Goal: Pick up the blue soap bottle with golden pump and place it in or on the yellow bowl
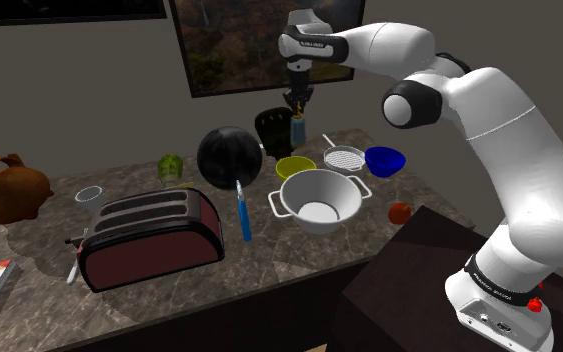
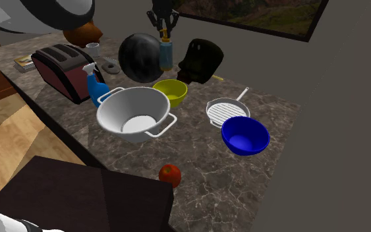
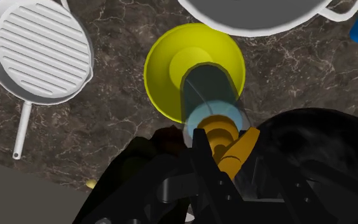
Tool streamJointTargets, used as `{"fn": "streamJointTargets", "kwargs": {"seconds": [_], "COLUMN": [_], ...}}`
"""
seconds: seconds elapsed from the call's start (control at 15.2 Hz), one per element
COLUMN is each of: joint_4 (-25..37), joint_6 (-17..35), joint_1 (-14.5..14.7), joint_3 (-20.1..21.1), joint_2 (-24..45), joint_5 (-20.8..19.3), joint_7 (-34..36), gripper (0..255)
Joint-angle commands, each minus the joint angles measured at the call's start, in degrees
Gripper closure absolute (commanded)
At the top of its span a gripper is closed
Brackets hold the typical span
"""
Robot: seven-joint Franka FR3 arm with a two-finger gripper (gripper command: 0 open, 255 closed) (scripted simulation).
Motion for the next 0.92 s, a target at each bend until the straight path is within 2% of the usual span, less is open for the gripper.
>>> {"fn": "streamJointTargets", "kwargs": {"seconds": [0.0, 0.86], "joint_4": [-3.1, -14.3], "joint_6": [2.2, 12.7], "joint_1": [0.4, 1.5], "joint_3": [-0.1, 0.0], "joint_2": [-0.9, -1.5], "joint_5": [0.0, 0.2], "joint_7": [-0.1, -0.6], "gripper": [255, 255]}}
